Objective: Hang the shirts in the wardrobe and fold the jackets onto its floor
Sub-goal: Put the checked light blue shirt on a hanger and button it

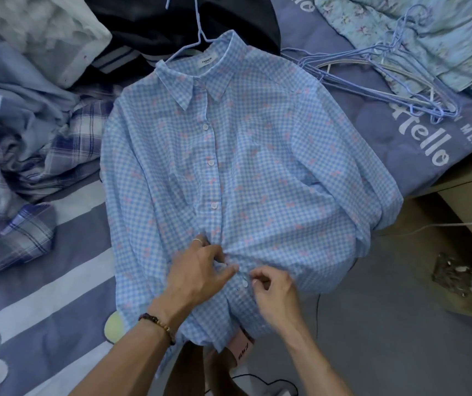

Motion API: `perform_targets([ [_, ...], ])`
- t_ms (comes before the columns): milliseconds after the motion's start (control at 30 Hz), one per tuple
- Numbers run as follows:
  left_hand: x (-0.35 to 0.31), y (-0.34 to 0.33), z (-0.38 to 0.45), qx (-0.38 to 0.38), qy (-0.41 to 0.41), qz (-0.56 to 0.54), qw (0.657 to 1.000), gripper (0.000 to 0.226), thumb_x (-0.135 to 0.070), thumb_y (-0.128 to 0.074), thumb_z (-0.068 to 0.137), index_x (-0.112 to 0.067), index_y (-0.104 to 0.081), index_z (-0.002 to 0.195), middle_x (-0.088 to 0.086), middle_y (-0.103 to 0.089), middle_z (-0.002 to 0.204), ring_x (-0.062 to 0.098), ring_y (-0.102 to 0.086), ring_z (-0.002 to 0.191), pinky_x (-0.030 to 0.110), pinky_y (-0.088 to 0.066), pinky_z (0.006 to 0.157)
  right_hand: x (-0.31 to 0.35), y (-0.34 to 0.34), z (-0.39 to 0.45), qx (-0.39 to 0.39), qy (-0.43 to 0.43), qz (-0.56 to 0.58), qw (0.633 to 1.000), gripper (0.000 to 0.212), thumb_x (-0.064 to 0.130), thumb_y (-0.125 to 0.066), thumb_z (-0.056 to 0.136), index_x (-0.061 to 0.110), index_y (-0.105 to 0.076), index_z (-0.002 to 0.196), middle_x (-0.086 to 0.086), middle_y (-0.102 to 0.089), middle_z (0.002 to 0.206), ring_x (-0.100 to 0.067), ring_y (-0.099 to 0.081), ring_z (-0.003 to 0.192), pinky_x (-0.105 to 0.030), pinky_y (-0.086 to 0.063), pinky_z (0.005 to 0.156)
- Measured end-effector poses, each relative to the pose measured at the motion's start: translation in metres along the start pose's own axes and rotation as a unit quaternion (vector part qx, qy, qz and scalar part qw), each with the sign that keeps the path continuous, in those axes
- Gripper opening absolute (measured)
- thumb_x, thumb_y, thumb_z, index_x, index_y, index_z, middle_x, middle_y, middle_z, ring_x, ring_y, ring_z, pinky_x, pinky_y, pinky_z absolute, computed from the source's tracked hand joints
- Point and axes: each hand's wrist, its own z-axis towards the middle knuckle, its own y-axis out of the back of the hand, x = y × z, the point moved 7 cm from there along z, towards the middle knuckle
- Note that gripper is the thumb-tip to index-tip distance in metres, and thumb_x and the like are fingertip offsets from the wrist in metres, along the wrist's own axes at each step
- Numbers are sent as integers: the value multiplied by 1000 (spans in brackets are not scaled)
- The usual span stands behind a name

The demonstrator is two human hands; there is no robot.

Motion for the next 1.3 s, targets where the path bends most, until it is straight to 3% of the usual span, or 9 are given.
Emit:
perform_targets([
  [100, -1, -7, -6, -37, 70, 1, 997, 19, -36, -60, 89, -18, -53, 87, -2, -46, 101, 19, -53, 62, 27, -38, 49, 11, -11, -1, -3, 78, -117, 990, 5, 19, -64, 89, 17, -68, 86, 9, -58, 85, -8, -56, 77, -22, -44, 72],
  [267, 1, -5, -7, -67, 137, 11, 988, 23, -37, -53, 86, -18, -49, 74, -5, -49, 68, 19, -55, 62, 28, -35, 51, 18, -20, 0, 16, 134, -172, 976, 4, 20, -62, 87, 19, -59, 83, 7, -55, 84, -16, -57, 81, -28, -36, 67],
  [400, 4, -10, -8, -36, 157, -22, 987, 14, -22, -53, 81, -17, -41, 75, -3, -39, 58, 15, -34, 49, 28, -20, 45, 2, -11, 4, 28, 35, -77, 996, 16, 21, -66, 87, 24, -57, 74, 11, -61, 75, -8, -59, 74, -29, -50, 71],
  [600, -1, -19, -22, -30, 155, -140, 977, 27, -12, -58, 79, -17, -39, 98, -1, -52, 66, 15, -46, 50, 27, -30, 43, -16, 8, -12, -27, -32, 81, 996, 21, 13, -74, 81, 21, -64, 64, 3, -65, 63, -2, -58, 58, -21, -48, 58],
  [767, 4, -31, -38, -39, 240, -257, 935, 29, -6, -59, 76, -14, -43, 98, 2, -56, 77, 20, -55, 67, 32, -42, 54, -17, 16, -23, -81, -30, 139, 987, 24, 7, -75, 79, 21, -64, 63, 8, -66, 65, -3, -59, 58, -24, -49, 58],
  [833, 5, -43, -41, -8, 261, -308, 915, 8, -3, -55, 76, -8, -50, 80, 3, -53, 67, 19, -49, 60, 30, -36, 50, -13, 17, -28, -100, -15, 131, 986, 25, 7, -75, 79, 23, -63, 64, 13, -65, 67, -2, -59, 61, -18, -47, 58],
  [1033, 0, -59, -49, 105, 278, -365, 882, 16, 0, -54, 68, -11, -47, 59, 3, -45, 48, 20, -43, 49, 29, -35, 50, -3, 15, -56, -147, 5, 115, 982, 32, 4, -72, 80, 28, -60, 63, 9, -63, 63, -4, -59, 62, -14, -44, 57],
  [1200, -14, -55, -64, 195, 222, -342, 892, 7, -9, -63, 53, -10, -58, 57, 3, -52, 45, 19, -51, 49, 34, -44, 57, 1, 38, -89, -272, -22, 99, 957, 19, 5, -71, 81, 19, -66, 70, 16, -64, 65, -1, -60, 63, -13, -44, 58],
  [1300, -29, -57, -75, 239, 162, -306, 907, 17, -1, -63, 74, -9, -63, 60, 0, -60, 47, 17, -58, 50, 33, -51, 58, 8, 56, -105, -343, 2, 34, 939, 16, 5, -71, 81, 19, -66, 74, 14, -61, 63, -5, -58, 60, -21, -47, 58],
])
